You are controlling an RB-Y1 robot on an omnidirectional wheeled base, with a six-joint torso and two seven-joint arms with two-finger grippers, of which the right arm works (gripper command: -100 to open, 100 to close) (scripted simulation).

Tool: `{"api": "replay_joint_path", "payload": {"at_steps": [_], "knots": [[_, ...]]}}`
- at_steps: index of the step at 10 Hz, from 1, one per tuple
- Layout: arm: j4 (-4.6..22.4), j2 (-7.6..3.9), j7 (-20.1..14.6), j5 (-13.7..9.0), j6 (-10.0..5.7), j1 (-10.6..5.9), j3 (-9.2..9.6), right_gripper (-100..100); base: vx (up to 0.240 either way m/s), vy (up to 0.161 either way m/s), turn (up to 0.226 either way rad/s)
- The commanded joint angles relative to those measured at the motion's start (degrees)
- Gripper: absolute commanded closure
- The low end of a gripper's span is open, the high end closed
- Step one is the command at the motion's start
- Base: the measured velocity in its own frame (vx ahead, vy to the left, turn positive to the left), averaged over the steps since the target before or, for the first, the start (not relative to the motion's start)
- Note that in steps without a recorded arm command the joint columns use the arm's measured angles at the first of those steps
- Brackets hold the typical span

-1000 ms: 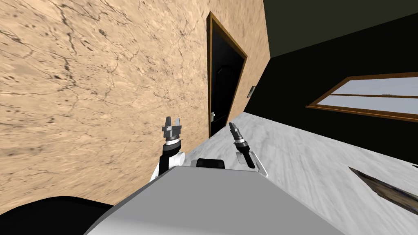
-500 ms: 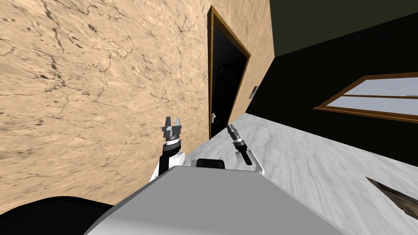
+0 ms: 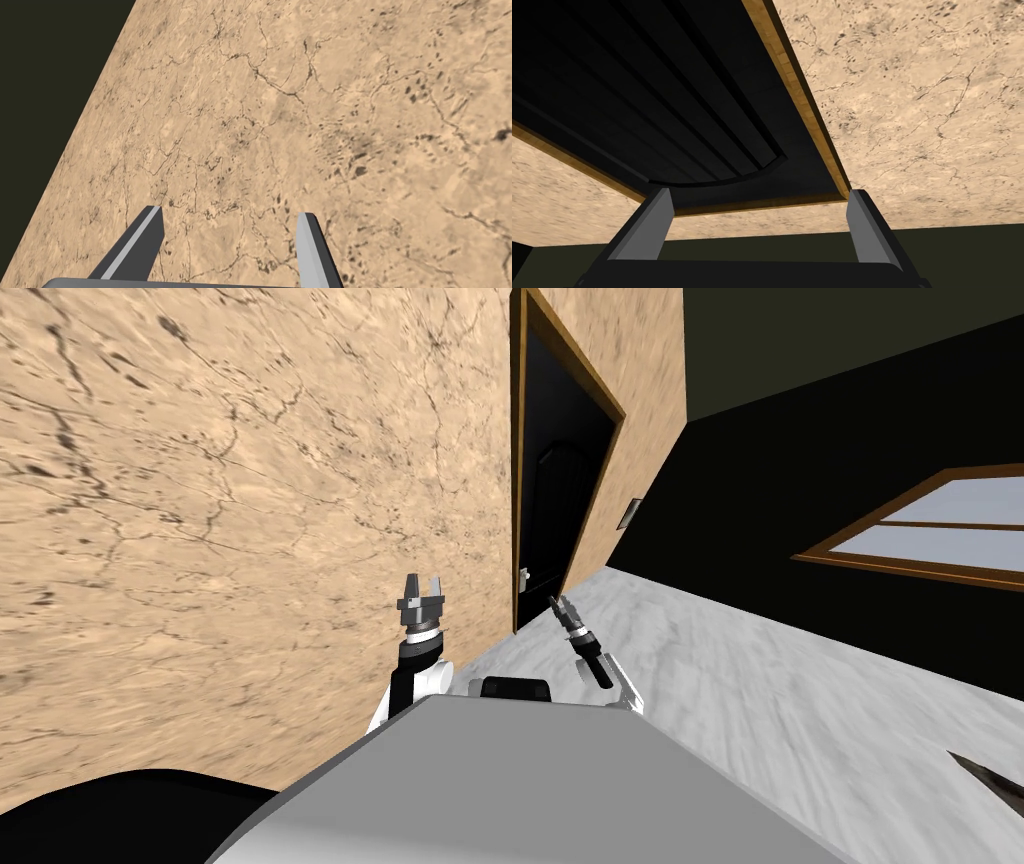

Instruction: Pull the door open

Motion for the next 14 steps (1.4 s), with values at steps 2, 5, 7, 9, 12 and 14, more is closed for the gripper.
{"api": "replay_joint_path", "payload": {"at_steps": [2,5,7,9,12,14], "knots": [[3.2,-0.48,1.4,2.4,-0.45,-1.57,0.02,-100,0.098,-0.024,0.047],[6.6,-1.12,2.7,5.1,-0.93,-3.15,0.01,-100,0.088,-0.030,0.049],[8.8,-1.52,3.6,6.8,-1.24,-4.16,0.00,-100,0.099,-0.034,0.050],[10.9,-1.90,4.5,8.5,-1.53,-5.15,-0.01,-100,0.100,-0.027,0.042],[13.9,-2.43,5.7,10.8,-1.95,-6.52,-0.02,-100,0.086,-0.036,0.043],[15.7,-2.76,6.5,12.2,-2.21,-7.38,-0.03,-100,0.096,-0.029,0.038]]}}
